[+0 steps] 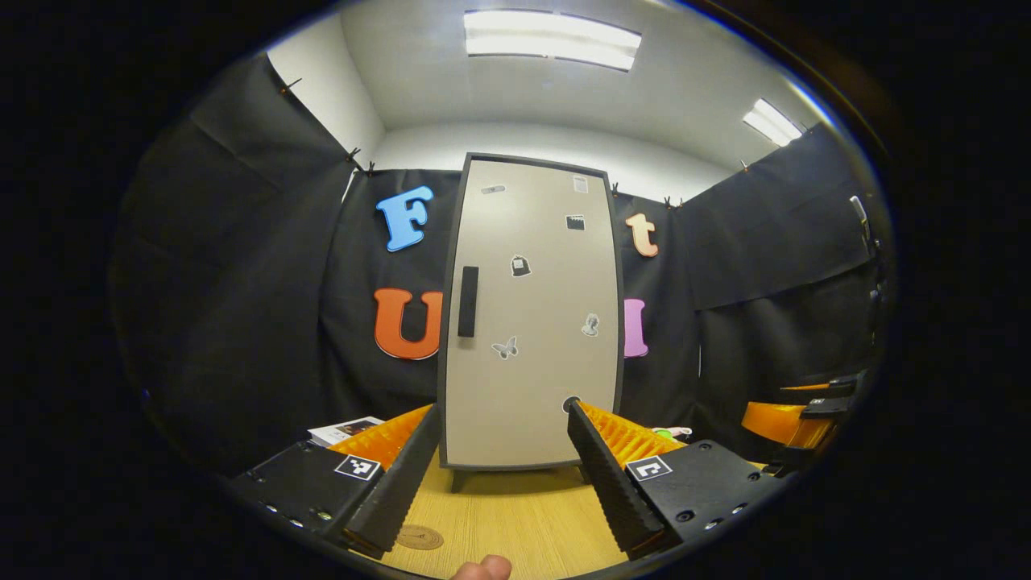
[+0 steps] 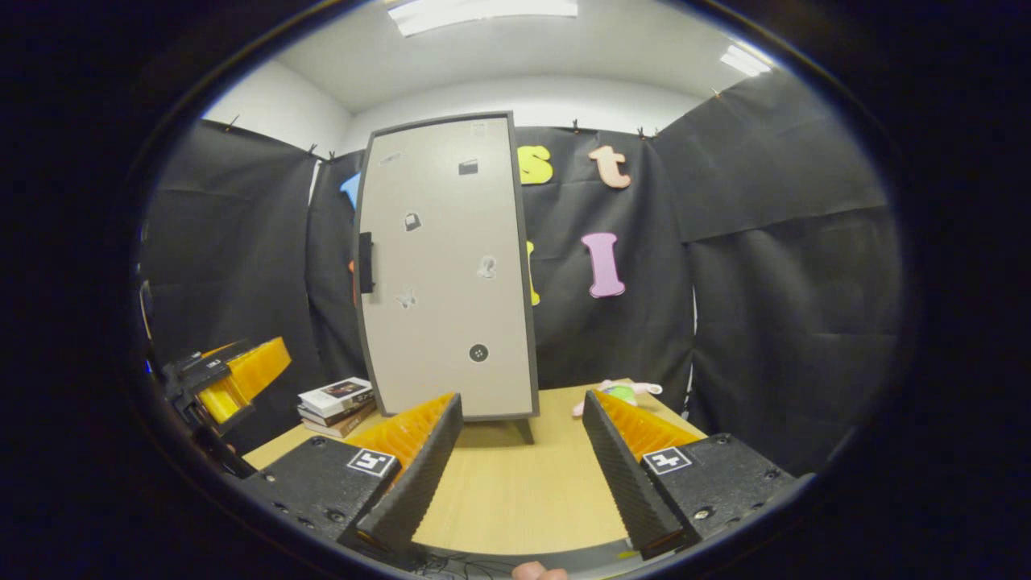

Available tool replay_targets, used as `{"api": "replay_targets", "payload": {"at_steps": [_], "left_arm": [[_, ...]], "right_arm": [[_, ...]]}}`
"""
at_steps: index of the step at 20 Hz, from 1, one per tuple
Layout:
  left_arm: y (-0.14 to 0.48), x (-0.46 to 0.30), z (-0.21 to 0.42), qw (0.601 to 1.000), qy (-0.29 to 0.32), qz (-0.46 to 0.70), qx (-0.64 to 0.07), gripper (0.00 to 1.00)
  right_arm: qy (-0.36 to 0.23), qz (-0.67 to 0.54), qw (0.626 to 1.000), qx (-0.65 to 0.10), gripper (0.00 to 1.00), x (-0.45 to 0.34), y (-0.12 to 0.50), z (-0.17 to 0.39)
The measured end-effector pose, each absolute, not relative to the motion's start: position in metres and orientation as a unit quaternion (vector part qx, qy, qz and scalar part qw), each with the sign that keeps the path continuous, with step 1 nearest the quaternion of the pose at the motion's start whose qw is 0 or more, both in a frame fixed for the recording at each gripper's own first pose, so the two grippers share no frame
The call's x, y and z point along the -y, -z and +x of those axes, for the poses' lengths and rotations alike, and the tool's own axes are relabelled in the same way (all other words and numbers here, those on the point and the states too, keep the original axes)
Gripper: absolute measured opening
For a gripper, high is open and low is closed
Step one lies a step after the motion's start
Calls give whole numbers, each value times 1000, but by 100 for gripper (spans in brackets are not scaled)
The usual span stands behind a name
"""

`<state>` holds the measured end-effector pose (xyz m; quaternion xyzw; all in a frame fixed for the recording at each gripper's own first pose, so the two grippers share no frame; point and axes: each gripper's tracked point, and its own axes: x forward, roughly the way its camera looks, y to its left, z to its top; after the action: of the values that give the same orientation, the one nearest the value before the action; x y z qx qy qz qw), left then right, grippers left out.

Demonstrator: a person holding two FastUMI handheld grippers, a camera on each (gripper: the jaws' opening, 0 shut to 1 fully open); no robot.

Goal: Open the cabinet door with the right hand, grasp the bottle in the cabinet with the left hand and place it on the coaster, then close the cabinet door with the right hand.

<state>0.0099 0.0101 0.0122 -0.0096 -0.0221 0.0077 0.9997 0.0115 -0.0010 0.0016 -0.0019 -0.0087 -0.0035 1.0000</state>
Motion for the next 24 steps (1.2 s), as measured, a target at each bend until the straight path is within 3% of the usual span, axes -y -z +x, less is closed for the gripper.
{"api": "replay_targets", "payload": {"at_steps": [16, 24], "left_arm": [[-20, -36, 7, 999, -28, 16, 23, 95], [-16, -26, 0, 999, -17, 24, 15, 95]], "right_arm": [[-23, -21, 999, 21, 94, -26, -9, 14], [-86, -55, 995, 17, 96, -52, -26, 42]]}}
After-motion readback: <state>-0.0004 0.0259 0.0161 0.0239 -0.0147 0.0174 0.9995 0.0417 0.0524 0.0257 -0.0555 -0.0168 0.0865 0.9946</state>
